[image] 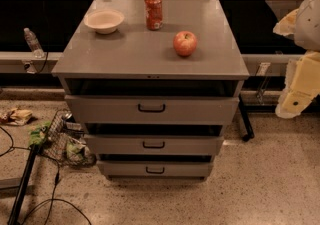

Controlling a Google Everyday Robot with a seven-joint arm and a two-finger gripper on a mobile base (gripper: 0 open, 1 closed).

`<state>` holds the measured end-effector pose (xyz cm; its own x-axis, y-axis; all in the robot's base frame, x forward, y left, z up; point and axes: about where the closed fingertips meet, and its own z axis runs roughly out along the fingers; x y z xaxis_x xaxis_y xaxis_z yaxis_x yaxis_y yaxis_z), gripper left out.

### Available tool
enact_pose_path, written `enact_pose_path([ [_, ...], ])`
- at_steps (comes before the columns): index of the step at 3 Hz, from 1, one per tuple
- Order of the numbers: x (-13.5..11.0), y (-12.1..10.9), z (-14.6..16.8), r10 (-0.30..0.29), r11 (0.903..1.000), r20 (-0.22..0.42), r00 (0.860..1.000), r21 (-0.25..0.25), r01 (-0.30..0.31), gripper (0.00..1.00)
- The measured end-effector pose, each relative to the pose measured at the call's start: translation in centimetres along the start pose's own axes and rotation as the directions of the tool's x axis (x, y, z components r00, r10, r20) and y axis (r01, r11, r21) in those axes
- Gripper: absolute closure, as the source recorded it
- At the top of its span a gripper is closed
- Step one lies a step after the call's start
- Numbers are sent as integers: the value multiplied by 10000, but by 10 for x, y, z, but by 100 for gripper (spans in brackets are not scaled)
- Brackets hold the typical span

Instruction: Place coke can into paper bowl

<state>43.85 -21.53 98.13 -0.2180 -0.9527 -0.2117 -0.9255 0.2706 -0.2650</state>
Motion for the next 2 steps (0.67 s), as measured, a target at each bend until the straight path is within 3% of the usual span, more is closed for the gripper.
enact_pose_path([
  [1, 0, 0, 0, 0, 10000, 0, 10000, 0, 0, 0],
  [2, -24, -34, 18, 423, 9988, 1115, 9929, 214, -450, 0],
])
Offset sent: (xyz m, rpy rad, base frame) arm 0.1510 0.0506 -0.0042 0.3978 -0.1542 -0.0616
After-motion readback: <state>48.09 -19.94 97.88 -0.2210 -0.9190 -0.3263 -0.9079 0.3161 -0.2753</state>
